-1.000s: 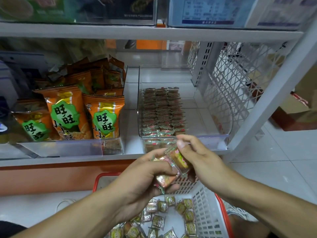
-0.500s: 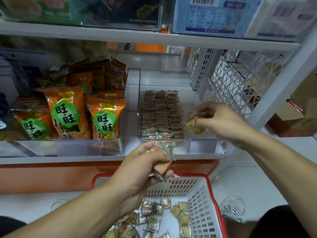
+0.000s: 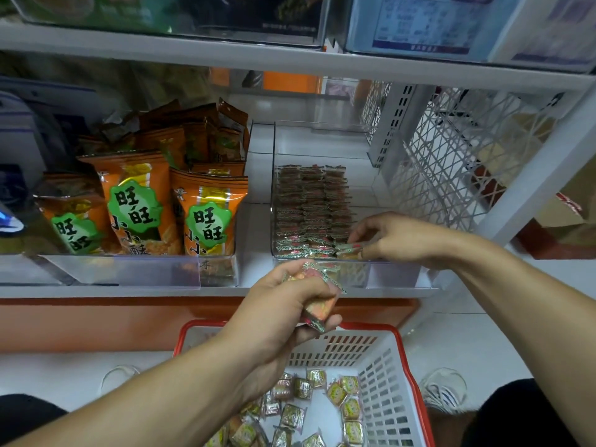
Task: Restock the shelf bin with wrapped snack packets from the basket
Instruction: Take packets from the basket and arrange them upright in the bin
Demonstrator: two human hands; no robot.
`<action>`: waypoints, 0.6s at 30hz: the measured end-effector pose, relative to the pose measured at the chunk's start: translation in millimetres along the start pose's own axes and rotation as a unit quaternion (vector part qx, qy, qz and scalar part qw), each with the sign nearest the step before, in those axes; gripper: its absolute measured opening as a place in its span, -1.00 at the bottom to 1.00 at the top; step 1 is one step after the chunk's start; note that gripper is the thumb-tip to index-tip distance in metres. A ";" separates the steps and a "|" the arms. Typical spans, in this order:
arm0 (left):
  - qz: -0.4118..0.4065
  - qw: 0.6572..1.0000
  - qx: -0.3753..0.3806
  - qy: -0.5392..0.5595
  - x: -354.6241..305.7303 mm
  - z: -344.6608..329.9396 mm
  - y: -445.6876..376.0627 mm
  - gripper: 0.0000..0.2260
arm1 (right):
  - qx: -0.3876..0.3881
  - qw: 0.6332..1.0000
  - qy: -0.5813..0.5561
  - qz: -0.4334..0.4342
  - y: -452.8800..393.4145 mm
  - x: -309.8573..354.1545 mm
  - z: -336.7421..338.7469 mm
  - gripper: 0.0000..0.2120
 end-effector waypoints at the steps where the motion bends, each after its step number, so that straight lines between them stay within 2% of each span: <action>1: 0.001 1.000 0.001 0.000 0.3 -0.2 0.2 -0.57 | 0.016 1.000 -0.003 -0.006 -1.5 -2.0 -3.5 -0.87; 7: 0.006 1.000 0.011 0.000 1.6 -1.2 1.3 -0.58 | 0.083 0.994 0.059 -0.027 -6.0 -12.3 -15.0 -0.79; 10: 0.009 1.000 0.014 0.009 1.6 -1.4 2.4 -0.56 | 0.081 0.993 0.087 -0.022 -1.9 -12.8 -11.5 -0.77; 11: 0.009 1.000 0.018 0.012 1.1 -2.5 3.3 -0.53 | 0.061 0.993 0.100 -0.014 -0.4 -10.1 -6.2 -0.77; 13: 0.004 0.999 0.028 0.015 -1.2 -5.5 5.8 -0.44 | -0.031 0.992 0.123 0.020 6.8 4.8 15.4 -0.78; 14: -0.002 0.999 0.032 0.014 -3.2 -6.7 7.4 -0.40 | -0.083 0.990 0.102 0.049 14.4 17.6 26.8 -0.76; 15: -0.010 0.999 0.038 0.010 -5.4 -8.1 8.8 -0.37 | -0.103 0.990 0.054 0.086 24.1 31.6 31.7 -0.70; 16: -0.017 0.999 0.043 0.005 -7.2 -9.3 10.2 -0.36 | -0.077 0.989 -0.011 0.122 34.7 46.4 28.1 -0.65; 18: -0.030 0.998 0.059 0.001 -9.4 -12.8 14.3 -0.33 | 0.040 0.980 -0.093 0.169 57.4 71.7 1.5 -0.59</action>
Point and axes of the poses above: each hand's wrist, its own y-axis away from the middle knuckle, its own z-axis out of the back of the hand, x = y × z, the point moved 10 cm from there along -y, towards the middle knuckle, and after that the axes turned 3 degrees about -x, right-handed, at the moved point
